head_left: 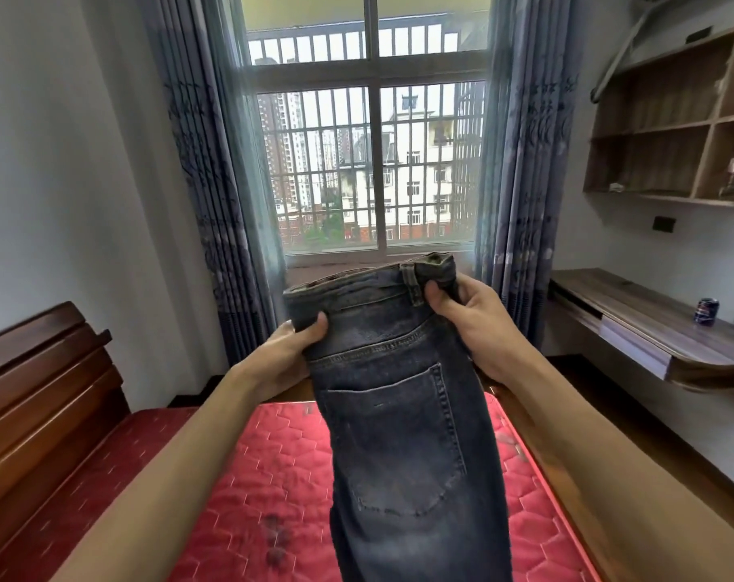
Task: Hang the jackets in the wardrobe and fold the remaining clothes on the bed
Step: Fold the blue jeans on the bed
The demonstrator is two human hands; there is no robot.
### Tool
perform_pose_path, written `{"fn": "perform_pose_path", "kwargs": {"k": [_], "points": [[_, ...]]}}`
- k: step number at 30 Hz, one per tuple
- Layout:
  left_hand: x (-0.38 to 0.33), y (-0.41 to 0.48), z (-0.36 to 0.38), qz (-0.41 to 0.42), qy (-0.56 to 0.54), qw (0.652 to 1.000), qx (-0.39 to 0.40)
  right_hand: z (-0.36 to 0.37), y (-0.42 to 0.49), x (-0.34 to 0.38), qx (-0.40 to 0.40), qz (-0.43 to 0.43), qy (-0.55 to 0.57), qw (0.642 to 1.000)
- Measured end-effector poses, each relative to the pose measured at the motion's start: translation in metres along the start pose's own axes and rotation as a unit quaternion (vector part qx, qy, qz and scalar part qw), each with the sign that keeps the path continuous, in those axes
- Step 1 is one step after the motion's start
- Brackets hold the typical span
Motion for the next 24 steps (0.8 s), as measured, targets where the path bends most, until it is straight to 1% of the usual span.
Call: {"fn": "perform_pose_path", "kwargs": {"k": [1,4,5,7,9,10,11,12,13,14,16,17,19,22,23,24], "points": [[-0.001,-0.002,-0.006,0.012,-0.008,1.000,-0.015,-0.001,0.003,-0.002,0.003,0.006,-0.021,1.000],[-0.011,-0.003,-0.027,0.042,0.052,0.995,-0.080,-0.007,0.016,-0.009,0.022,0.038,-0.135,0.990],[-0.014,-0.003,-0.034,0.051,0.069,0.992,-0.091,-0.009,0.022,-0.015,0.039,0.067,-0.180,0.981],[-0.019,-0.002,-0.044,0.057,0.100,0.989,-0.095,-0.012,0.033,-0.030,0.095,0.144,-0.266,0.949],[-0.023,-0.002,-0.049,0.055,0.148,0.983,-0.097,-0.012,0.041,-0.046,0.147,0.200,-0.312,0.917],[-0.024,0.000,-0.054,0.054,0.168,0.980,-0.094,-0.012,0.048,-0.053,0.154,0.201,-0.312,0.916],[-0.027,0.004,-0.061,0.055,0.180,0.978,-0.093,-0.008,0.054,-0.058,0.145,0.188,-0.285,0.928],[-0.031,0.010,-0.069,0.061,0.200,0.973,-0.095,-0.006,0.062,-0.065,0.114,0.175,-0.240,0.948],[-0.036,0.016,-0.080,0.078,0.247,0.960,-0.103,-0.003,0.068,-0.074,0.076,0.165,-0.187,0.966],[-0.043,0.024,-0.090,0.095,0.321,0.935,-0.115,0.003,0.075,-0.084,0.045,0.157,-0.157,0.974],[-0.050,0.034,-0.106,0.100,0.476,0.862,-0.139,0.018,0.084,-0.104,0.023,0.146,-0.194,0.970],[-0.050,0.038,-0.115,0.096,0.520,0.835,-0.150,0.026,0.089,-0.112,0.019,0.134,-0.207,0.969],[-0.050,0.042,-0.131,0.091,0.556,0.807,-0.175,0.038,0.103,-0.124,0.007,0.111,-0.187,0.976],[-0.055,0.049,-0.156,0.077,0.605,0.763,-0.215,0.054,0.124,-0.143,0.002,0.127,-0.163,0.978],[-0.058,0.053,-0.166,0.068,0.608,0.758,-0.226,0.062,0.134,-0.150,0.008,0.137,-0.153,0.979],[-0.059,0.058,-0.177,0.062,0.597,0.764,-0.236,0.071,0.145,-0.156,0.014,0.142,-0.137,0.980]]}}
Point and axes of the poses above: each hand's wrist, its own y-axis towards the middle knuckle, its own z-axis out of the palm, x = y × z, the point moved 6 cm from there along y, towards the middle knuckle, and after that the axes turned 2 degrees about z, right-handed, at the moved point
